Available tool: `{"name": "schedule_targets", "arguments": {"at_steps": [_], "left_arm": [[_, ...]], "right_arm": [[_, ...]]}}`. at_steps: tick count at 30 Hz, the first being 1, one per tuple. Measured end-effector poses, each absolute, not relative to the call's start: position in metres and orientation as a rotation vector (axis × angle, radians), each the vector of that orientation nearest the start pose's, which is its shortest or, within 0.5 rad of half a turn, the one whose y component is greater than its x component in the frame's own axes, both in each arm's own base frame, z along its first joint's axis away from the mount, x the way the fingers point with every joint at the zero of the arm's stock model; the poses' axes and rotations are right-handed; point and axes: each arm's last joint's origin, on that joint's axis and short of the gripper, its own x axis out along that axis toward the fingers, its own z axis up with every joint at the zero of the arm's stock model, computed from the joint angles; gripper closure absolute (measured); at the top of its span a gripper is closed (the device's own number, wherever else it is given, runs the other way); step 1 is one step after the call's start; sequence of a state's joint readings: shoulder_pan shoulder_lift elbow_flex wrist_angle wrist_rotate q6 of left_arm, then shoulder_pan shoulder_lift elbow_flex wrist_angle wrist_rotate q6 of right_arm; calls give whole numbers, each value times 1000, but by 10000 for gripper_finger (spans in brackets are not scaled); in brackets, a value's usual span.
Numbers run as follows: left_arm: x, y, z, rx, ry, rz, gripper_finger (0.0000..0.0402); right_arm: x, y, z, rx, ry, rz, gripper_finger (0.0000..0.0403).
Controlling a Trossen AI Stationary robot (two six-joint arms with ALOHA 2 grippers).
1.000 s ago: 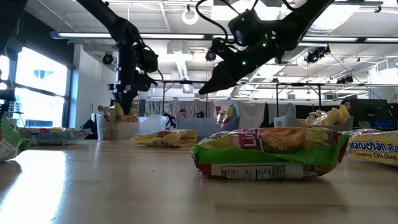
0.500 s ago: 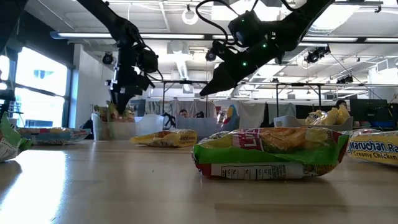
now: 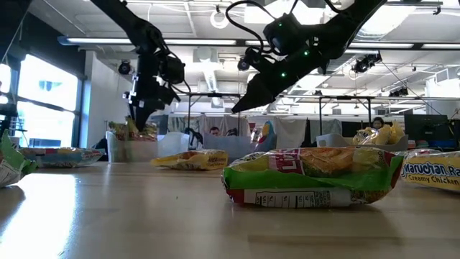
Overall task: Sort Maruchan noodles
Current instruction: Put the top green noodle pack into the transparent bin, then put the bottom right blue noodle pack into the black bin
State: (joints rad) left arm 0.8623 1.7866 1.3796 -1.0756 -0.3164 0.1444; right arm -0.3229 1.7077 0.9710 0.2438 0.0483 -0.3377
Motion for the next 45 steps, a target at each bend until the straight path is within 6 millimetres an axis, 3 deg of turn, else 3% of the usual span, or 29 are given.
{"name": "schedule_targets", "arguments": {"at_steps": [9,27,34,37,41,45], "left_arm": [[205,262,226,-237,1614,935,305],[207,254,232,-202,1630,901,254],[198,244,263,-190,1507,937,254],[197,241,272,-258,1403,856,254],[200,240,271,-318,1252,691,261],[197,246,258,-323,1207,687,286]], "right_arm": [[344,-116,199,-258,550,-276,403],[341,-120,197,-245,572,-283,403],[341,-120,197,-244,572,-284,403],[341,-120,197,-244,572,-284,403],[341,-120,197,-244,572,-284,403],[341,-120,197,-244,573,-284,403]]}}
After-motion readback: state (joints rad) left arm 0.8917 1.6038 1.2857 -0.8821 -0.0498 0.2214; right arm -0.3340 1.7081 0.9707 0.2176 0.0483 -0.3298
